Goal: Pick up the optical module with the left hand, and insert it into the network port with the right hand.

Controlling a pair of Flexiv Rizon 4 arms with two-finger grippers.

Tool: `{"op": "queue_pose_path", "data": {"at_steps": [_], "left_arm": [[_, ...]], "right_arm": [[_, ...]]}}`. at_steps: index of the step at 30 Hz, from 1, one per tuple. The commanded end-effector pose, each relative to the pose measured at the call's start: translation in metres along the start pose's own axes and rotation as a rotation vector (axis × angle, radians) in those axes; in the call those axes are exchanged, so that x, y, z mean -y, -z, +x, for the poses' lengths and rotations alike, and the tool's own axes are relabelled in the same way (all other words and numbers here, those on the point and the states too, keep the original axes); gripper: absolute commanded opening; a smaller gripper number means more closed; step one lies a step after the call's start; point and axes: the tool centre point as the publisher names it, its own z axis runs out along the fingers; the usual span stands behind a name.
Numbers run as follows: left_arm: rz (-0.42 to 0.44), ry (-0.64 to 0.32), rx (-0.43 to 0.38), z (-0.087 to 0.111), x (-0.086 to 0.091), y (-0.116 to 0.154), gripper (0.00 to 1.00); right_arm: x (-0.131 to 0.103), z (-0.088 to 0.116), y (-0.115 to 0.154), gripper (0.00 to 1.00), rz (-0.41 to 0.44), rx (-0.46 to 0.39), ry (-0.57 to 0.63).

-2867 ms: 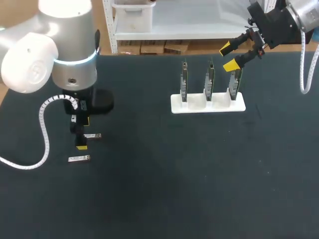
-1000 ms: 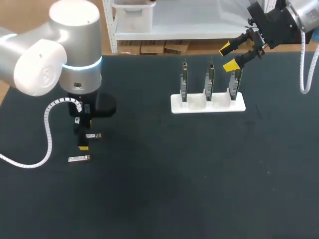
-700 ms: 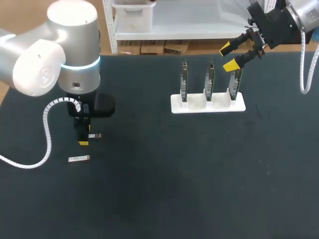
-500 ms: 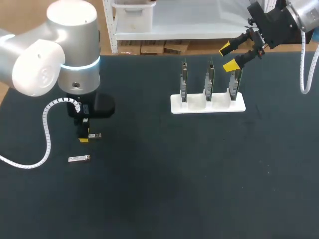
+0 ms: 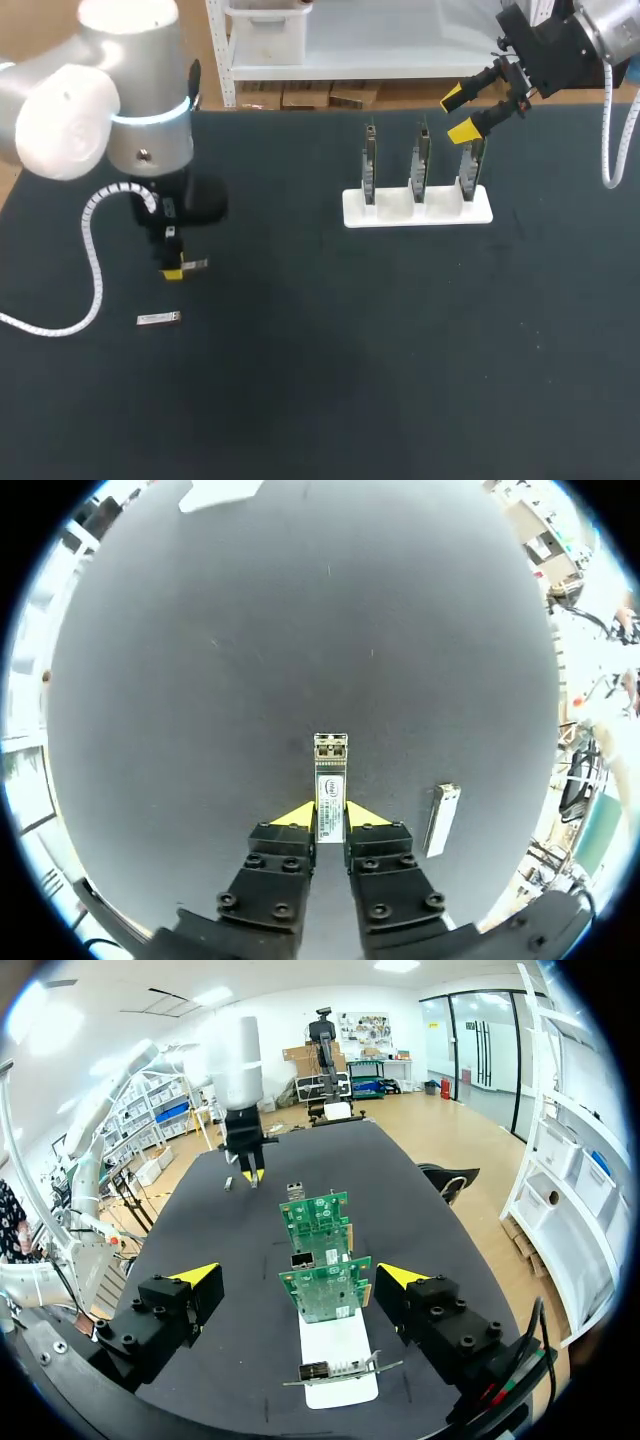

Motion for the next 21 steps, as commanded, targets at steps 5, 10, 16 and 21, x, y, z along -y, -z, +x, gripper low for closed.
{"op": "queue_pose_path", "data": {"at_steps": [5, 10, 16, 21], "left_arm": [[0.006, -0.104, 0.296, -0.01, -0.002, 0.058, 0.0], [-0.003, -0.127, 0.326, -0.018, -0.003, 0.07, 0.0], [-0.003, -0.127, 0.326, -0.018, -0.003, 0.07, 0.0], [-0.003, -0.127, 0.326, -0.018, -0.003, 0.07, 0.0]], "right_arm": [[-0.001, 0.0, 0.0, 1.0, 0.004, 0.0, 0.001], [-0.001, 0.0, 0.0, 1.0, 0.004, 0.0, 0.001], [-0.001, 0.0, 0.0, 1.0, 0.004, 0.0, 0.001], [-0.001, 0.0, 0.0, 1.0, 0.004, 0.0, 0.001]]}}
